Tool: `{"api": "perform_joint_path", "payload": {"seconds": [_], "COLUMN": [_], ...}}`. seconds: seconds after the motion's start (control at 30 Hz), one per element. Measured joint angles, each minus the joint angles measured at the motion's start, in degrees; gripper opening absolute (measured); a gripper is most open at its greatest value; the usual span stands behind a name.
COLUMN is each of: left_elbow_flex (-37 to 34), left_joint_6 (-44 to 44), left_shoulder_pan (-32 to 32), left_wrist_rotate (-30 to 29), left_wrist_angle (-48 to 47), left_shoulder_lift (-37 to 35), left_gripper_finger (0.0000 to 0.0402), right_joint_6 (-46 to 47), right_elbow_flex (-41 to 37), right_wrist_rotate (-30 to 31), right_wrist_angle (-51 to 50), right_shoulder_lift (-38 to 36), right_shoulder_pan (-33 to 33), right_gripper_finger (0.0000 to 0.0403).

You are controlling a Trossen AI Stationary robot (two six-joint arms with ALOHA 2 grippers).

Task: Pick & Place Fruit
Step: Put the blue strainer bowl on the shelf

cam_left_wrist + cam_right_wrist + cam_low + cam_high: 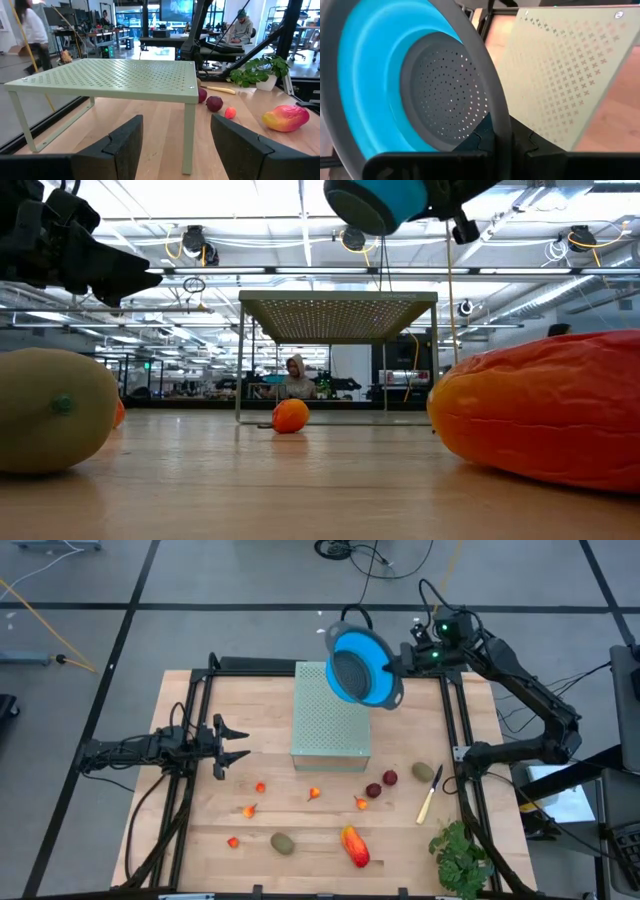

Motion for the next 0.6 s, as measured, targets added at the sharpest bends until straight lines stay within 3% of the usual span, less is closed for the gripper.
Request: {"api": "perform_joint_path", "payload": {"seconds": [0.6], "left_elbow_flex": [0.0], "left_joint_6": [0.0], "left_shoulder_pan": [0.0], "left_wrist_rotate": [0.0], "left_wrist_angle": [0.0], "left_shoulder_lift": [0.0], "left_gripper_finger": [0.0234], "right_joint_6": [-3.0], "right_elbow_flex": [0.0], "right_wrist_rotate": [1.5], "right_wrist_angle": [0.9], "right_shoulder_lift": [8.7], "right_shoulder_pan": [1.7], "right_gripper_finger": [0.0006]}}
